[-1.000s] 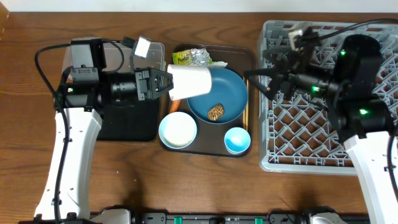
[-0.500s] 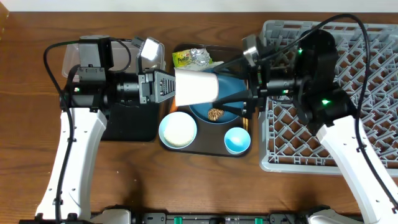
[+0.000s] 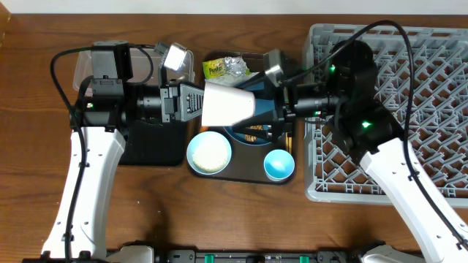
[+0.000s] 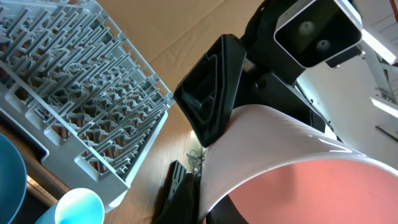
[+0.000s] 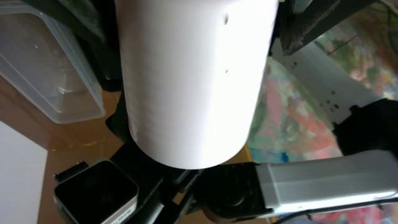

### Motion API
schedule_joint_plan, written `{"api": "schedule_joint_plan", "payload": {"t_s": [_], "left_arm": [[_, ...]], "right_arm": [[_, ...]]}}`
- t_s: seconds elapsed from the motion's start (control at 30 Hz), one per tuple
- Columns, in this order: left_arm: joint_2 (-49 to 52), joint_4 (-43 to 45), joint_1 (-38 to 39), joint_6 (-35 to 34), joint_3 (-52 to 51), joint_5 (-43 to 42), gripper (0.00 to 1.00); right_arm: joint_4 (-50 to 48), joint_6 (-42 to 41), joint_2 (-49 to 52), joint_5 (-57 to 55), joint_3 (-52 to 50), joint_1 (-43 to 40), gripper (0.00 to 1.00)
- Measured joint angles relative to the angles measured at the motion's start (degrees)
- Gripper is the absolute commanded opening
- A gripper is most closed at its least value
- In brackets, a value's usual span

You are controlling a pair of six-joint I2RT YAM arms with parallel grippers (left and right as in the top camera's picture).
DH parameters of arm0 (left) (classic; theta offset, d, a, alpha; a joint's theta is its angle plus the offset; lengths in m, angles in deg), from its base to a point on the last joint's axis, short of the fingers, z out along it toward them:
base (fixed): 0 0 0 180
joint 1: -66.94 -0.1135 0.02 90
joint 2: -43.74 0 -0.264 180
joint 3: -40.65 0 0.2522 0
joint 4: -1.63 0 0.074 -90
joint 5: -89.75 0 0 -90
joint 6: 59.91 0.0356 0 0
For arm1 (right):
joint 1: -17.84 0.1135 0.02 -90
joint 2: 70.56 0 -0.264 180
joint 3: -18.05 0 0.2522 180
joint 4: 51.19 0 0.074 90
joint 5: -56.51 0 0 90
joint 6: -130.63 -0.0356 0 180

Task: Sort waste into correct bins and load items into the dishwasher rack
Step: 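Carry the pink cup with the right gripper and place it in the rack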

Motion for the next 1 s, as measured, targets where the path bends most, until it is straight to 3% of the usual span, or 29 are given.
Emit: {"api": "schedule_joint_plan", "payload": {"t_s": [0.13, 0.17, 0.23, 0.33, 0.53, 0.73, 0.87, 1.0], "left_arm": [[0.0, 0.0, 0.0, 0.0, 0.0, 0.0, 0.07], [0.0, 0.1, 0.0, 0.0, 0.0, 0.0, 0.11], [0.0, 0.3, 0.0, 0.2, 0.0, 0.5, 0.45], [0.0, 0.4, 0.0, 0.1, 0.0, 1.4, 0.61], [0.0, 1.1, 0.0, 0.0, 0.0, 2.1, 0.66], [0.2, 2.2, -0.2, 0.1, 0.0, 3.7, 0.80], [0.4, 2.3, -0.2, -0.2, 0.0, 4.1, 0.83], [0.4, 2.4, 0.0, -0.2, 0.0, 4.2, 0.83]], "right_arm": [[-0.2, 0.2, 0.0, -2.2, 0.0, 0.9, 0.67], [-0.2, 0.2, 0.0, -2.4, 0.0, 0.9, 0.66], [-0.2, 0.2, 0.0, -2.4, 0.0, 1.0, 0.64], [0.4, 0.2, 0.0, -1.8, 0.0, 1.6, 0.61], [6.6, 1.2, 0.0, -4.2, 0.0, 1.2, 0.55], [12.8, 2.2, -0.3, -7.5, 0.0, -3.4, 0.49], [15.2, 2.4, -2.1, -9.6, 0.0, -9.8, 0.45], [20.4, 2.4, -4.6, -15.8, 0.0, -19.1, 0.48]]}}
